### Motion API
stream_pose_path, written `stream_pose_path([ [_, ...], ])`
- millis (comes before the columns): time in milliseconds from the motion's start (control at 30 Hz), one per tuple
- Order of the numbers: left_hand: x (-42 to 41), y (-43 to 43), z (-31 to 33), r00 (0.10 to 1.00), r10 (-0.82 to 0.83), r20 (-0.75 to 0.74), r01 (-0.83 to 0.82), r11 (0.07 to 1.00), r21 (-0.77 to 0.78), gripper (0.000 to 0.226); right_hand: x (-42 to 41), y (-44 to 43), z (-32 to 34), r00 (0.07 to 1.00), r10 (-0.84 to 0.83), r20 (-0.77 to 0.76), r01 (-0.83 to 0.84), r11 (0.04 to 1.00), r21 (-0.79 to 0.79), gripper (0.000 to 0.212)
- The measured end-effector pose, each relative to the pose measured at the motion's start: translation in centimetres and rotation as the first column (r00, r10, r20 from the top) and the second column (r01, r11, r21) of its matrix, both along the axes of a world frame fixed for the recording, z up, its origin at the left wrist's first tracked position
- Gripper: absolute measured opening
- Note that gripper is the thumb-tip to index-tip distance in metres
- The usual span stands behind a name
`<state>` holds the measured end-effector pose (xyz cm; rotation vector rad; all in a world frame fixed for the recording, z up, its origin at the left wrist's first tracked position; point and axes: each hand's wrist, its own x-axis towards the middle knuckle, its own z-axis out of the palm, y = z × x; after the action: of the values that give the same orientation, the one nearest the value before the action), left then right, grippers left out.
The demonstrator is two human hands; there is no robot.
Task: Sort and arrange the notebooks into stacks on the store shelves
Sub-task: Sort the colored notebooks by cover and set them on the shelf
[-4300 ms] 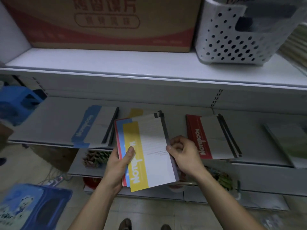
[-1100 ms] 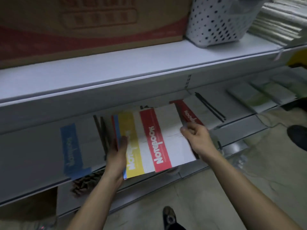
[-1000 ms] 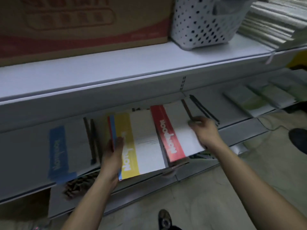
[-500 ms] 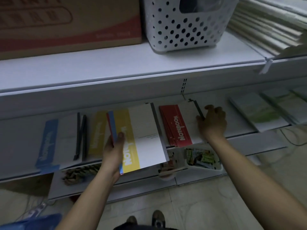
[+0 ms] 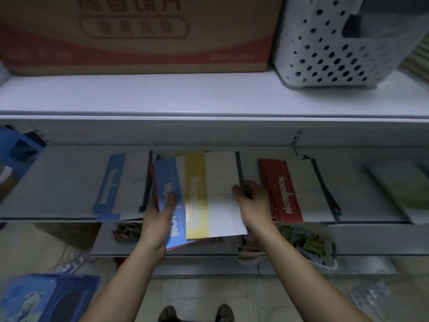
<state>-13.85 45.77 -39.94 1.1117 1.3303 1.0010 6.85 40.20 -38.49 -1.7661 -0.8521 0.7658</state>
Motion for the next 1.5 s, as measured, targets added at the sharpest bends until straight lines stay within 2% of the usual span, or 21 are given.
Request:
stream_pose_path([
  [100,-4.6,1.4,0.1,0.996,0.088,-0.032,-0.089,0.996,-0.021,0.042,-1.0,3.2,0.2,0.999,-0.048,-0.018,0.047,0.998,-0.051,0.027],
  [200,-9.6,2.5,0.1,0.980,0.201,0.019,-0.199,0.979,-0.052,0.037,-2.1,5.7,-0.5,0.998,-0.068,-0.007,0.067,0.992,-0.108,0.022],
  [367,-16.7,4.0,0.1,0.958,0.286,-0.012,-0.286,0.954,-0.090,0.049,-4.2,8.6,-1.7,0.980,-0.074,0.187,0.110,0.976,-0.188,0.030],
  [467,-18.5,4.6,0.3,0.961,0.276,0.002,-0.274,0.958,-0.086,0.057,-4.9,9.3,-2.2,0.960,-0.099,0.263,0.162,0.959,-0.233,0.026],
  [533,-18.4,4.8,0.8,0.971,0.238,0.034,-0.236,0.970,-0.065,0.049,-5.6,9.3,-2.4,0.940,-0.122,0.319,0.210,0.943,-0.258,0.021],
  [633,-17.2,4.7,1.5,0.985,0.139,0.105,-0.132,0.989,-0.063,0.047,-6.5,8.6,-2.5,0.901,-0.185,0.392,0.293,0.927,-0.235,0.040],
  [700,-16.1,4.6,1.7,0.989,0.069,0.132,-0.062,0.996,-0.057,0.042,-7.4,7.8,-2.0,0.901,-0.216,0.376,0.289,0.946,-0.148,0.040],
  [767,-14.9,4.6,1.6,0.988,-0.011,0.152,0.020,0.998,-0.057,0.042,-9.2,6.7,-0.8,0.941,-0.182,0.286,0.204,0.978,-0.050,0.024],
  [867,-12.6,4.1,1.5,0.978,-0.135,0.158,0.142,0.989,-0.031,0.042,-12.8,4.8,1.6,0.997,0.021,0.078,-0.023,0.999,0.023,0.018],
  [900,-11.9,3.8,1.3,0.974,-0.156,0.164,0.164,0.986,-0.036,0.041,-13.6,4.3,2.0,0.996,0.061,0.071,-0.063,0.998,0.031,0.018],
  [967,-11.0,3.3,1.1,0.972,-0.148,0.181,0.160,0.986,-0.054,0.036,-14.2,3.4,2.3,0.995,0.038,0.097,-0.044,0.997,0.057,0.019],
  [1100,-10.5,2.0,0.4,0.958,-0.034,0.286,0.086,0.982,-0.170,0.043,-12.4,3.0,2.3,0.989,0.037,0.144,-0.045,0.998,0.054,0.014],
  [1233,-11.8,1.1,0.3,0.943,0.123,0.309,-0.066,0.980,-0.188,0.014,-12.5,4.3,2.0,0.986,0.107,0.124,-0.113,0.992,0.046,0.010],
  [1400,-17.8,1.3,0.1,0.928,0.284,0.239,-0.257,0.957,-0.137,0.014,-14.8,7.6,1.0,0.990,0.138,0.033,-0.139,0.990,0.015,0.011],
  [1500,-22.9,2.4,-0.3,0.913,0.359,0.195,-0.341,0.932,-0.121,0.015,-16.3,10.5,0.1,0.995,0.097,-0.018,-0.097,0.995,-0.015,0.018],
])
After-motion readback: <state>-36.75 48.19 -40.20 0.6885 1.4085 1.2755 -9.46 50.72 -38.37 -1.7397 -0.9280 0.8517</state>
